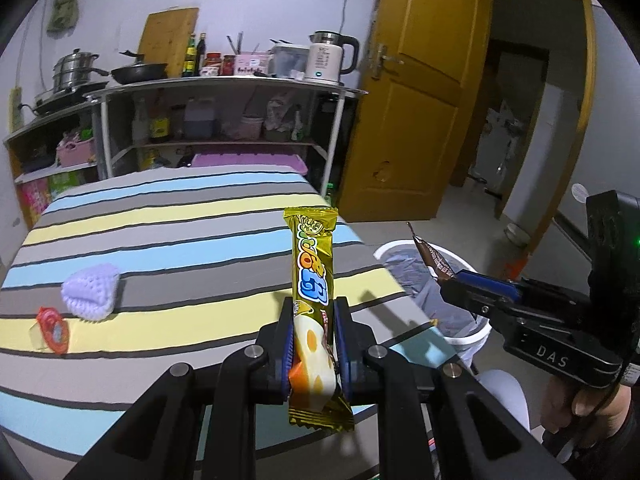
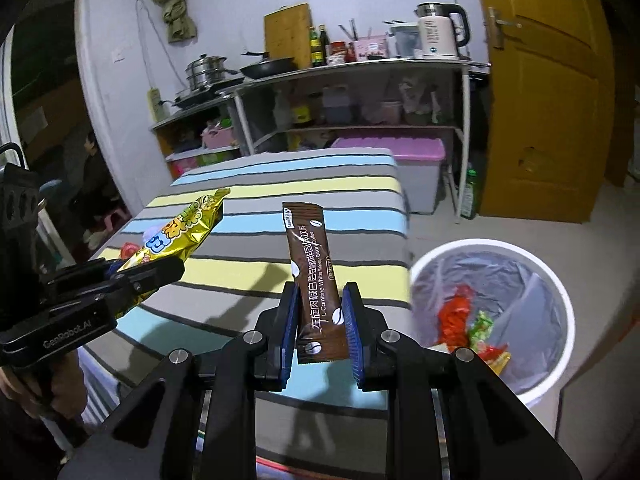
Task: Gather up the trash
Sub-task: 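Carry the brown bar and yellow packet over the trash bin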
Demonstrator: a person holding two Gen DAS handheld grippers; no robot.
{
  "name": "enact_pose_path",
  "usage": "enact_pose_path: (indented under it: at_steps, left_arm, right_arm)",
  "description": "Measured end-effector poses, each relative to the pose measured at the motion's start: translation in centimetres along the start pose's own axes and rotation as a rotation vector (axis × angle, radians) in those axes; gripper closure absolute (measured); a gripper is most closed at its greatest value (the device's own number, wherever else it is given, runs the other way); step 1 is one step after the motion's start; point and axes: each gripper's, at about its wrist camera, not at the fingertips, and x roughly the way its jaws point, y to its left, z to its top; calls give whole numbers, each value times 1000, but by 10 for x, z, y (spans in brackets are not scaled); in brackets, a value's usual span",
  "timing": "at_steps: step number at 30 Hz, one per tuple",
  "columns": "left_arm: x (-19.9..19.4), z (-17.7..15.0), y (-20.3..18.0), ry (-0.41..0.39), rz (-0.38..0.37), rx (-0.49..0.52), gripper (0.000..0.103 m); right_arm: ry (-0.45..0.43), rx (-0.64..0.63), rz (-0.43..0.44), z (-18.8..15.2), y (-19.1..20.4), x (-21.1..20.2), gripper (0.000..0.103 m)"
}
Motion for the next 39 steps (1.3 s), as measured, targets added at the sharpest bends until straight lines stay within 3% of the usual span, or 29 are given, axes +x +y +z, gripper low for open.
enact_pose_path:
  at_steps: [18, 39]
  left_arm:
    - [45, 24, -62, 22, -104, 88, 85]
    - [108, 31, -108, 94, -175, 150, 85]
  right_arm:
    - [-36, 108, -128, -6, -69, -26, 79]
    - [-8, 194, -200, -18, -123, -20, 79]
